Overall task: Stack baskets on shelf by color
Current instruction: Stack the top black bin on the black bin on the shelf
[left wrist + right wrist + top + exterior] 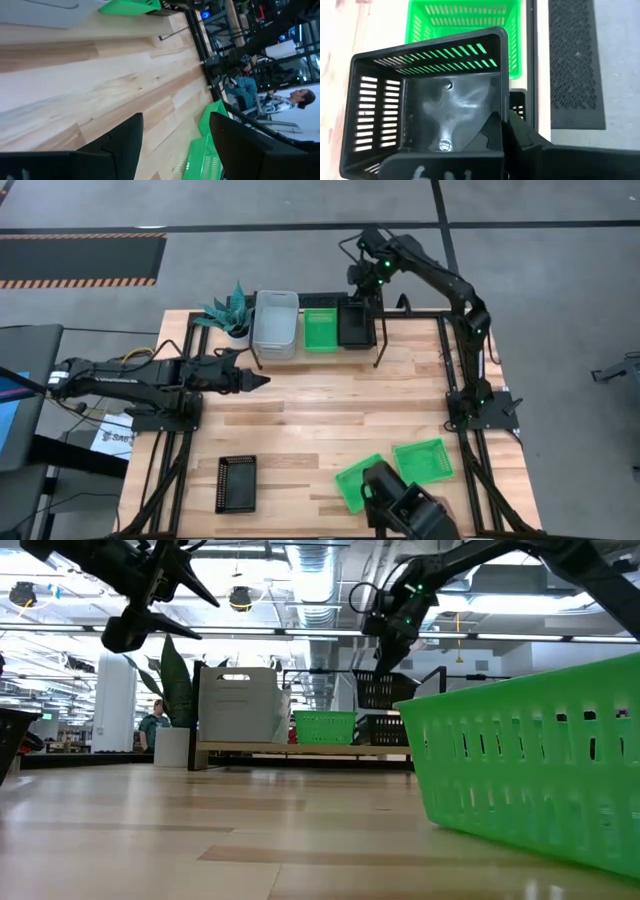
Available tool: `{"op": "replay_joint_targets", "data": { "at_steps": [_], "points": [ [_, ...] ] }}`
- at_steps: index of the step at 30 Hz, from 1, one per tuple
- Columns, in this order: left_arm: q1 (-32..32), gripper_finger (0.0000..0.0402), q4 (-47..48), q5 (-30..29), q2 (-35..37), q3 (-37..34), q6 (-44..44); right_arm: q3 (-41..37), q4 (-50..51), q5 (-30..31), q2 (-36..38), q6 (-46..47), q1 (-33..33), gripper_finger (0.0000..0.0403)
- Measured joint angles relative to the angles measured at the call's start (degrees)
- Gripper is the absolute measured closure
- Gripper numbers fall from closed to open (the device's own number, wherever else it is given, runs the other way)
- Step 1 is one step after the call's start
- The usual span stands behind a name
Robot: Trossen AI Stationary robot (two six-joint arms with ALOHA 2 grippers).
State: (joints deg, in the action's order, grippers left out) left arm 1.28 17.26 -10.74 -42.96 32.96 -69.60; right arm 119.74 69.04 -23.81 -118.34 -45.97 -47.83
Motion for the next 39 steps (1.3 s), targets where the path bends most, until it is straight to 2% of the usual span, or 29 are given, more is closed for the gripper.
{"op": "replay_joint_targets", "data": {
  "at_steps": [19,39],
  "points": [
    [6.18,0.0185,-0.29,-1.81,0.0,0.0,-5.11,-0.02,1.4,-0.73,-1.01,-7.43,-4.81,0.0394],
    [7.57,0.0185,0.04,-3.17,0.0,0.01,-5.02,-0.02,0.37,-1.8,-1.01,-7.81,-3.65,0.0389]
  ]
}}
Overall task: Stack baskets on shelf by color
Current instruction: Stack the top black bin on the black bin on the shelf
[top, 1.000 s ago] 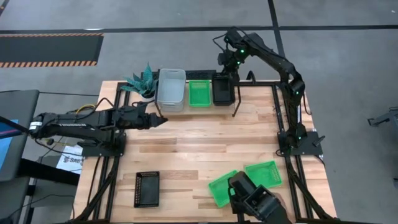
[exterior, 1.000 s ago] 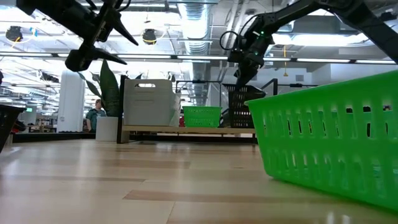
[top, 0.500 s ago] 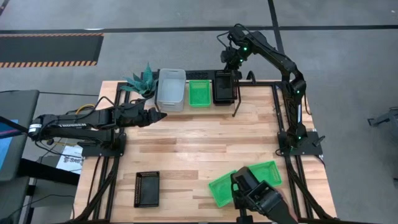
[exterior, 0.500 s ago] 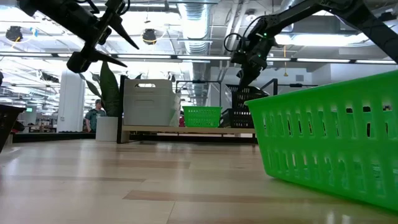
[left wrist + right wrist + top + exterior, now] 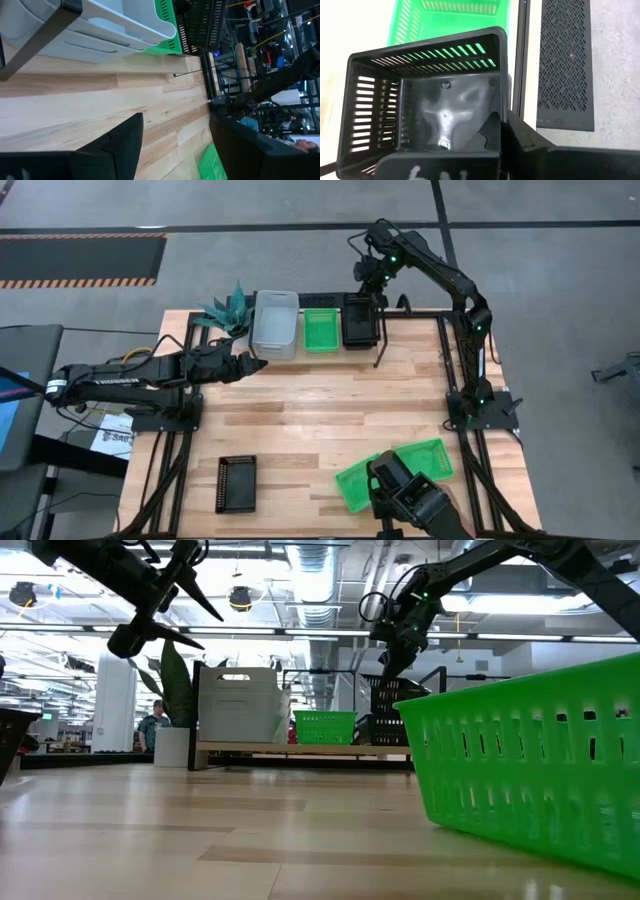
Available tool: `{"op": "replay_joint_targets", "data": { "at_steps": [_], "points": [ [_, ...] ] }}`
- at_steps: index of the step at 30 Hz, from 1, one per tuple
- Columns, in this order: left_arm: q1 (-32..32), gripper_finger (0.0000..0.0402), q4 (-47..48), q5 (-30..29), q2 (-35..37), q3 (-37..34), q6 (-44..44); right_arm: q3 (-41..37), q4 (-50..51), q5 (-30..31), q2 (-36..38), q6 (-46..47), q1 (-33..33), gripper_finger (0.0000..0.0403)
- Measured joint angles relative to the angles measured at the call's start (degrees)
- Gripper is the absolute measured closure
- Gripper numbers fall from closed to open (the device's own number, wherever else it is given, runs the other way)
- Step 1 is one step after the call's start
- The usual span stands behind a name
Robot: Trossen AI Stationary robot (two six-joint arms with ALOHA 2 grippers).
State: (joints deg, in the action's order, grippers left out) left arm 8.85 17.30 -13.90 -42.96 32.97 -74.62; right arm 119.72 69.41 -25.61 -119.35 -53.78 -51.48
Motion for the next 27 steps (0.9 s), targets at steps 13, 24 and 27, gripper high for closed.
{"op": "replay_joint_targets", "data": {
  "at_steps": [13,24,27],
  "points": [
    [-0.01,0.0185,0.0,-0.41,0.0,0.0,0.28,-0.09,-0.13,-0.28,-1.94,1.66,0.41,0.0388],
    [-0.01,0.0185,-0.02,-0.46,0.0,0.0,-0.03,-0.09,-0.98,0.5,-3.32,1.88,0.43,0.0371],
    [-0.01,0.0185,-0.02,-0.45,0.0,0.0,-0.02,-0.09,-1.11,1.52,-3.32,2.66,0.46,0.0363]
  ]
}}
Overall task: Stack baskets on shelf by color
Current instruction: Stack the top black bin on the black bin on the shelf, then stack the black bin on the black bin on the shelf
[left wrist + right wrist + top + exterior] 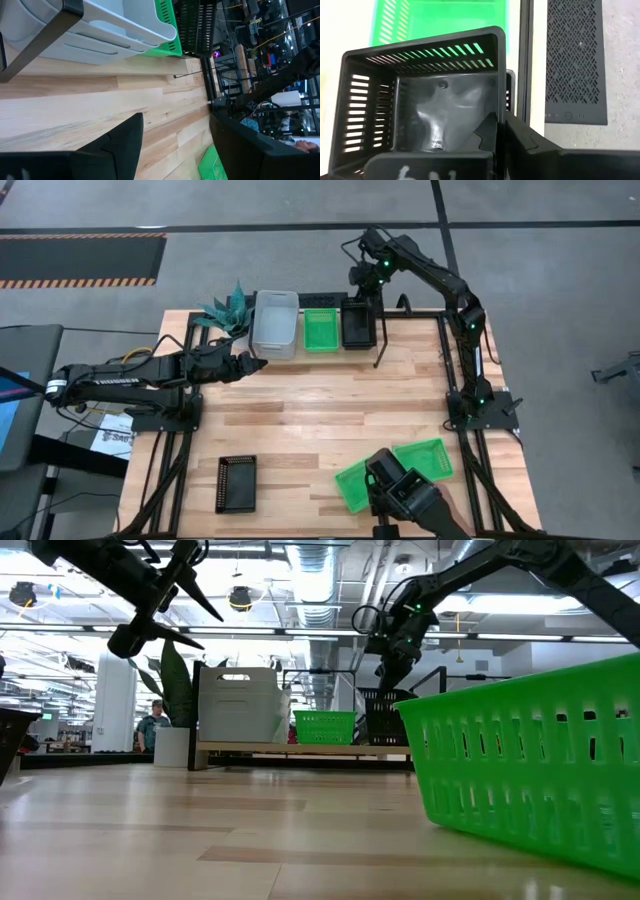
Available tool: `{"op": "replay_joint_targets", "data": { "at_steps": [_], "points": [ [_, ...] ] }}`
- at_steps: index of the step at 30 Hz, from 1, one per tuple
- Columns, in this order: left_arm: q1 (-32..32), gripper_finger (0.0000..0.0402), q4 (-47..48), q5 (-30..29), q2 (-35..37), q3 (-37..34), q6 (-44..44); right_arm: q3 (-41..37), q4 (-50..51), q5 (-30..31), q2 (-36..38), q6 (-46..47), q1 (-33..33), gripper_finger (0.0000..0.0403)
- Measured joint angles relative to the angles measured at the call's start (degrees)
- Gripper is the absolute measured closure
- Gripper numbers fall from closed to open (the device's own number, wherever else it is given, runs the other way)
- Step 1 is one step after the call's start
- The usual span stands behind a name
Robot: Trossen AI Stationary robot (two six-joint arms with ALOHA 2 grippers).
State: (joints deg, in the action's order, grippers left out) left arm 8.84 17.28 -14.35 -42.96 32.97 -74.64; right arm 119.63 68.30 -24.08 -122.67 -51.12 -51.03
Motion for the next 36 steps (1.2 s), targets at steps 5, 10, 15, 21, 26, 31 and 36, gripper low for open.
{"op": "replay_joint_targets", "data": {
  "at_steps": [5,10,15,21,26,31,36],
  "points": [
    [0.0,0.0185,0.0,0.0,0.0,0.0,0.1,0.04,0.05,0.76,-0.46,0.26,-0.11,0.0339],
    [0.0,0.0185,0.02,0.04,0.0,0.0,0.47,0.09,-0.47,2.66,-1.47,0.27,-0.11,0.03],
    [0.0,0.0185,-0.03,2.51,0.0,0.0,0.91,0.09,-2.58,3.25,-1.05,1.48,0.31,0.025],
    [-0.62,0.0189,-0.06,19.52,-0.19,0.02,2.83,4.83,-1.44,3.25,0.17,7.01,0.31,0.0206],
    [-6.25,0.0199,-0.57,31.53,-1.98,0.04,2.24,9.92,-1.6,3.14,0.17,8.69,0.69,0.0191],
    [-16.25,0.0206,1.29,34.9,-3.61,3.15,3.18,11.74,-1.79,2.85,0.17,9.22,0.79,0.0193],
    [-25.21,0.0207,9.6,30.25,-6.43,8.28,3.62,11.46,-1.68,2.87,0.15,9.72,0.72,0.0197]
  ]
}}
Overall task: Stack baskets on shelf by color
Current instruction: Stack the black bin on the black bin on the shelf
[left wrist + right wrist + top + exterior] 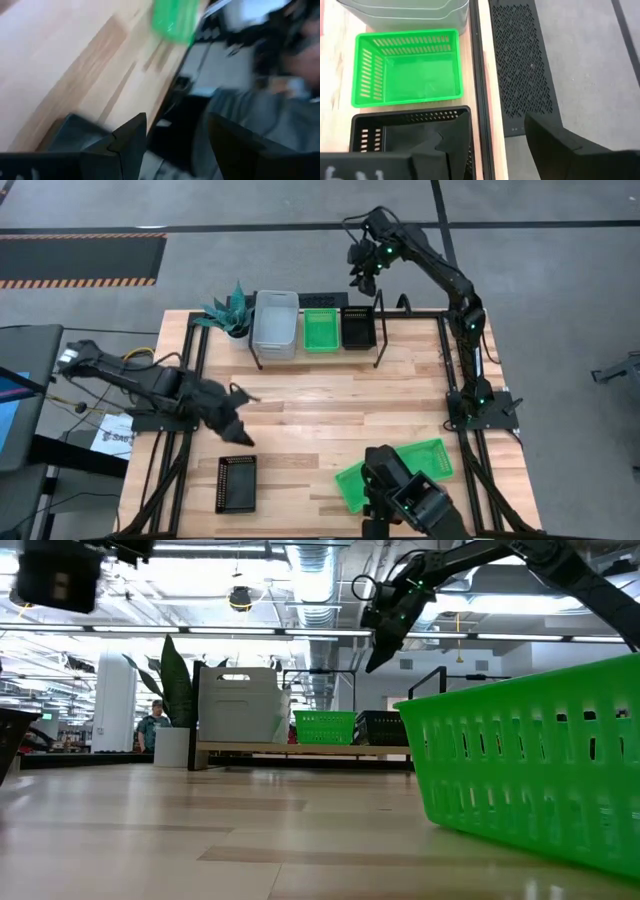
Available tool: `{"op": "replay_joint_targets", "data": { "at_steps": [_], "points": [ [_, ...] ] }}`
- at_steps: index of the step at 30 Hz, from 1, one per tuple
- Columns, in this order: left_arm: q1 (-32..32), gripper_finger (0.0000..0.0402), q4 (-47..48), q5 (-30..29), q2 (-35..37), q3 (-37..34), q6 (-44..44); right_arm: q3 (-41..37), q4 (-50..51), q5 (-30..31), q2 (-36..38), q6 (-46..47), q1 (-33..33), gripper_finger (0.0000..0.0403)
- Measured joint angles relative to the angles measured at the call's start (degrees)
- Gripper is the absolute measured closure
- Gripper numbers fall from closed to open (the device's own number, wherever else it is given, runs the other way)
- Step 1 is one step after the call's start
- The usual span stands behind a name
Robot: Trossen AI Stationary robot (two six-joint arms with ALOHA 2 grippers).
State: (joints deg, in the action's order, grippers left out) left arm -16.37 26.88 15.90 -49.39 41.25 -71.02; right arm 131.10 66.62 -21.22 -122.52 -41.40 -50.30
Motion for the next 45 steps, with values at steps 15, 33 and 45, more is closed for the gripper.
{"op": "replay_joint_targets", "data": {
  "at_steps": [15,33,45],
  "points": [
    [-26.25,0.0207,16.99,9.28,-18.78,5.81,-28.02,-0.12,0.03,-2.88,-0.01,-0.01,0.02,0.0197],
    [-20.71,0.0207,1.58,5.71,-41.95,5.44,-3.67,-0.12,-0.44,-3.09,-0.02,0.91,0.02,0.0198],
    [7.26,0.0207,1.3,-4.18,-43.06,5.44,43.94,-0.12,-1.6,-7.34,-0.02,5.0,0.59,0.0198]
  ]
}}
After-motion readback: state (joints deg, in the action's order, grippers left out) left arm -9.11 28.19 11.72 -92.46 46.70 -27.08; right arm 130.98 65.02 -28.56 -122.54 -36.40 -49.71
